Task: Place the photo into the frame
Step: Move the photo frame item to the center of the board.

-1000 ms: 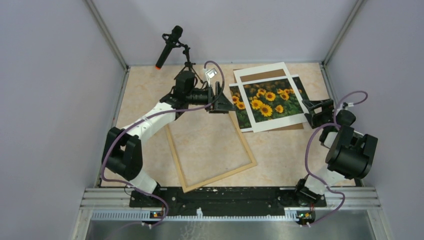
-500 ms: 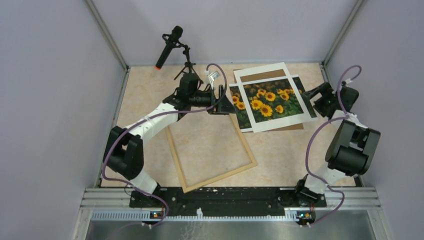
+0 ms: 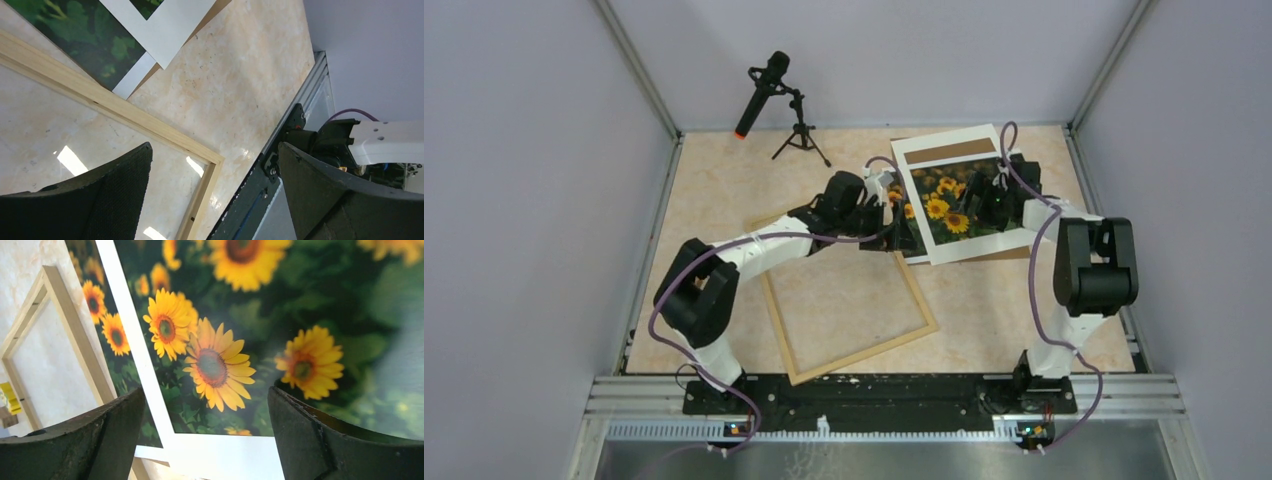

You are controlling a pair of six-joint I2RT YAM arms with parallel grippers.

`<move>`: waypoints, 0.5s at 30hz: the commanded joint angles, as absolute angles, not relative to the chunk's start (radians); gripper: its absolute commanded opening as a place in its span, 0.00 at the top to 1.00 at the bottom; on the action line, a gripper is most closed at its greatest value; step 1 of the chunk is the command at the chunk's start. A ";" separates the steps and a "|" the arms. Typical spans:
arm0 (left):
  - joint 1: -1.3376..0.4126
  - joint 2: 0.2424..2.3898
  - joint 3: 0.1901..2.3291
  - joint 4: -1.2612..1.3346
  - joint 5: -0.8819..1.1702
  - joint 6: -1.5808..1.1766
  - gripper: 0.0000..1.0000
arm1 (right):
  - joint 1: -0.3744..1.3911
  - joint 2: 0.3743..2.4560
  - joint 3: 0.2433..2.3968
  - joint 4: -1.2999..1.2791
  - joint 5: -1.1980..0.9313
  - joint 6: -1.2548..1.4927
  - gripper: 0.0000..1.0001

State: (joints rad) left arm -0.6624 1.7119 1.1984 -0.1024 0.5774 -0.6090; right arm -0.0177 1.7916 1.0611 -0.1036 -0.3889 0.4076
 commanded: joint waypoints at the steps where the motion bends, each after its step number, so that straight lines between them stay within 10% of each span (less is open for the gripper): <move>1: -0.689 1.756 1.155 0.101 0.462 -0.749 0.02 | 0.022 1.787 1.025 -0.034 -0.428 0.452 0.13; 15: -0.703 1.847 1.184 0.205 0.348 -0.781 0.02 | 0.112 1.646 0.692 0.033 -0.467 0.493 0.16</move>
